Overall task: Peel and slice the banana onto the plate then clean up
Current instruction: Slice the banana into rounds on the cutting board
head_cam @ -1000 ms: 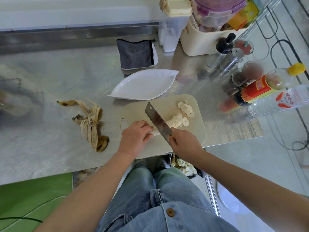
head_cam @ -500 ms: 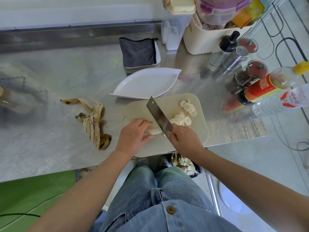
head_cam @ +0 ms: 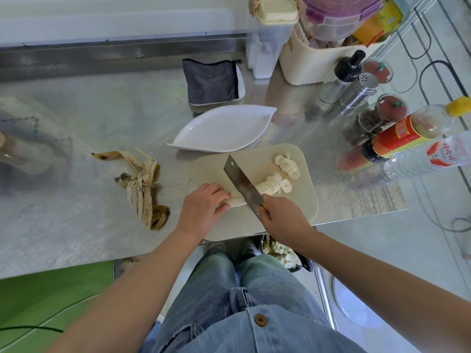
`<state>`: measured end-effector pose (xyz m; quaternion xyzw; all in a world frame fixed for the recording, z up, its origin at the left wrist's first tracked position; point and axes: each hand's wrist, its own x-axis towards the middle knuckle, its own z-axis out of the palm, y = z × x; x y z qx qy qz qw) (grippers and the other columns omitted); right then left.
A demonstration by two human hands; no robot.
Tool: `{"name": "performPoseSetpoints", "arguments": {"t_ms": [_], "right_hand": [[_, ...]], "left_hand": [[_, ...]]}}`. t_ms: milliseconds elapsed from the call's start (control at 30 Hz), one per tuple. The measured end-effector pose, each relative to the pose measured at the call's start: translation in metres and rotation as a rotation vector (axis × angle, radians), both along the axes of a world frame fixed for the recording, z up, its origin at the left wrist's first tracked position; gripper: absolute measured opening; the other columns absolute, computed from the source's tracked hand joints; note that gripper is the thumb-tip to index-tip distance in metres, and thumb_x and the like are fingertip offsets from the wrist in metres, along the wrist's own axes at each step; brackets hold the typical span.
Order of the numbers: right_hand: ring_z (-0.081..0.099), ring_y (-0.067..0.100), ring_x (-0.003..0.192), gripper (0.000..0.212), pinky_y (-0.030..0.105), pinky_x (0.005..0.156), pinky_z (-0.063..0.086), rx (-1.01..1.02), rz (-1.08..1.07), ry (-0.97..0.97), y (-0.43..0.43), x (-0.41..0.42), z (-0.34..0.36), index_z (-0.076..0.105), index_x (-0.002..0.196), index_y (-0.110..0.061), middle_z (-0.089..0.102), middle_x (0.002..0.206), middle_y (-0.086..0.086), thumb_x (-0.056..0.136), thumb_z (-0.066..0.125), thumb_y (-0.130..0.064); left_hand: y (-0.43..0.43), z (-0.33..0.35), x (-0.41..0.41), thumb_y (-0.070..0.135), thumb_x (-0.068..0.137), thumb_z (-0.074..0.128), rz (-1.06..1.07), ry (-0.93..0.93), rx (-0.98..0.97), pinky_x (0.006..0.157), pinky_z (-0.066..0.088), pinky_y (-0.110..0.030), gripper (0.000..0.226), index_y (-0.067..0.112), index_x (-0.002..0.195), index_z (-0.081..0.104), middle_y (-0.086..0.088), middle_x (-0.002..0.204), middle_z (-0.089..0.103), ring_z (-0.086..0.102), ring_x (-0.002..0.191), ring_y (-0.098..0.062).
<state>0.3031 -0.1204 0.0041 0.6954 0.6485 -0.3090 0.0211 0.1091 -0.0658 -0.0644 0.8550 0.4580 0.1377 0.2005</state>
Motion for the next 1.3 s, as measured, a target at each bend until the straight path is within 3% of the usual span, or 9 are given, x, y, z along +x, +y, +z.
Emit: {"name": "performPoseSetpoints", "arguments": {"t_ms": [233,433,533,700,967,1300], "right_hand": [[0.05,0.023,0.071,0.02,0.033,0.064,0.041,-0.02,-0.022,-0.007,0.006,-0.01,-0.018,0.051,0.1,-0.01,0.049,0.077,0.004,0.099,0.037,-0.024],[0.051,0.025,0.064,0.014,0.033,0.058,0.039,0.058,-0.053,0.033,0.008,-0.003,-0.011,0.043,0.084,-0.016,0.05,0.069,0.004,0.096,0.04,-0.022],[0.053,0.025,0.064,0.015,0.036,0.058,0.044,0.079,-0.051,0.037,0.005,0.003,-0.004,0.049,0.087,-0.014,0.056,0.07,0.007,0.095,0.041,-0.023],[0.045,0.019,0.06,0.016,0.026,0.048,0.028,0.059,-0.01,0.027,0.0,0.005,0.003,0.042,0.082,-0.017,0.042,0.062,-0.003,0.097,0.04,-0.023],[0.047,0.02,0.062,0.016,0.03,0.056,0.033,0.013,-0.011,0.013,-0.002,-0.001,-0.003,0.042,0.085,-0.015,0.044,0.066,0.0,0.098,0.039,-0.024],[0.05,0.023,0.071,0.022,0.03,0.062,0.035,0.023,-0.006,-0.006,0.006,-0.012,-0.02,0.052,0.103,-0.01,0.052,0.079,0.005,0.099,0.037,-0.025]], "left_hand": [[0.0,0.001,0.0,0.019,0.07,0.082,-0.009,0.001,0.006,0.055,0.051,-0.031,0.023,0.016,0.09,0.07,0.002,0.091,0.065,0.059,0.079,-0.019],[0.0,0.001,0.0,0.019,0.069,0.083,-0.004,-0.007,0.008,0.055,0.053,-0.032,0.024,0.017,0.09,0.07,0.002,0.091,0.065,0.06,0.078,-0.019],[-0.001,0.002,0.0,0.018,0.067,0.084,0.005,-0.013,0.005,0.055,0.054,-0.032,0.025,0.016,0.089,0.071,0.001,0.091,0.066,0.061,0.078,-0.02],[-0.002,0.003,0.001,0.018,0.067,0.084,0.007,-0.009,0.007,0.056,0.055,-0.032,0.026,0.016,0.089,0.071,0.001,0.091,0.066,0.061,0.077,-0.02],[-0.002,0.001,0.001,0.018,0.07,0.082,0.0,-0.021,0.009,0.056,0.053,-0.032,0.023,0.017,0.09,0.071,0.003,0.09,0.065,0.06,0.077,-0.019],[-0.002,0.001,0.001,0.017,0.07,0.082,-0.001,-0.014,0.012,0.055,0.051,-0.031,0.024,0.016,0.09,0.07,0.002,0.091,0.065,0.06,0.078,-0.02]]}}
